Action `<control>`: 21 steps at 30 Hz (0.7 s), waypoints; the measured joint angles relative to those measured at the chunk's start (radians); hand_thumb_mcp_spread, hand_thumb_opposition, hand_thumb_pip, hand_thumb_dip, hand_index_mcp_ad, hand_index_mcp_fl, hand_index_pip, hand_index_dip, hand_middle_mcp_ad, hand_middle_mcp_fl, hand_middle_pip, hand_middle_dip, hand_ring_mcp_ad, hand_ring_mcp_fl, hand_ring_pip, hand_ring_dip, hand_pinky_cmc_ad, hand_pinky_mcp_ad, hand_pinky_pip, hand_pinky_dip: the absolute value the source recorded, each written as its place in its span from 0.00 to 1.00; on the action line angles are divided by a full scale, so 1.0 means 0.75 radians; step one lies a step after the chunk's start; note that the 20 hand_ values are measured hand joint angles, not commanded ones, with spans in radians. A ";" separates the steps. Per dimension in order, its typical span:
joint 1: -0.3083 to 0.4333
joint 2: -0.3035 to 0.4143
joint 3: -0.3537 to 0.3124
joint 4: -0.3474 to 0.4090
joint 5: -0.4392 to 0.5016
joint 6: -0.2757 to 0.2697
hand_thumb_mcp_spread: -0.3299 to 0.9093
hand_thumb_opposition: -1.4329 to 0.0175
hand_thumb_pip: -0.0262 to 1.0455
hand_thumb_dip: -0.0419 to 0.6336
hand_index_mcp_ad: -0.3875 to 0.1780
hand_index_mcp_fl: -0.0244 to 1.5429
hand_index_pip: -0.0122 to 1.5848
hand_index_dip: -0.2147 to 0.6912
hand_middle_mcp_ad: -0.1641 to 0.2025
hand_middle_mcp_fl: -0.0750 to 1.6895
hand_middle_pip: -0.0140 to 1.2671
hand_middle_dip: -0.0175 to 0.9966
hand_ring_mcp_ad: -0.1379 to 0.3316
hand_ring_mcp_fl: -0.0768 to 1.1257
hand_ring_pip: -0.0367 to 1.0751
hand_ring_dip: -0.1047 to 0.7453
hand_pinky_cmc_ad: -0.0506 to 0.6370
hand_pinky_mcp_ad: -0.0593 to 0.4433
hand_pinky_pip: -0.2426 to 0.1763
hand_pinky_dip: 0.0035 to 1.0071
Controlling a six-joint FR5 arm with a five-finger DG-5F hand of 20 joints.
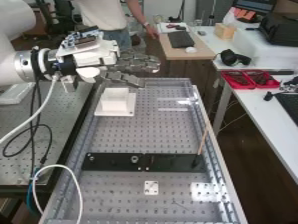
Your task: Grab the larger nut and place it in the white container
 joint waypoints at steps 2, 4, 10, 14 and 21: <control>-0.012 -0.005 0.027 -0.002 0.031 -0.030 0.41 0.43 0.65 0.36 0.36 0.03 0.51 0.24 0.62 0.04 0.11 0.25 0.57 0.06 0.11 0.28 0.55 0.67 0.38 0.48; -0.022 -0.015 0.070 -0.004 0.073 -0.073 0.38 0.43 0.65 0.34 0.39 0.03 0.43 0.24 0.62 0.05 0.11 0.25 0.58 0.06 0.11 0.28 0.56 0.71 0.37 0.50; -0.035 -0.044 0.149 -0.006 0.170 -0.123 0.33 0.43 0.70 0.32 0.40 0.03 0.31 0.20 0.62 0.07 0.11 0.27 0.59 0.06 0.11 0.28 0.60 0.77 0.36 0.50; -0.032 -0.057 0.187 -0.048 0.242 -0.143 0.30 0.42 0.71 0.30 0.44 0.03 0.27 0.17 0.64 0.07 0.11 0.27 0.63 0.06 0.11 0.28 0.63 0.81 0.36 0.49; -0.006 -0.074 0.240 -0.125 0.328 -0.197 0.28 0.38 0.78 0.27 0.44 0.04 0.26 0.12 0.63 0.07 0.11 0.27 0.64 0.06 0.11 0.28 0.68 0.83 0.36 0.47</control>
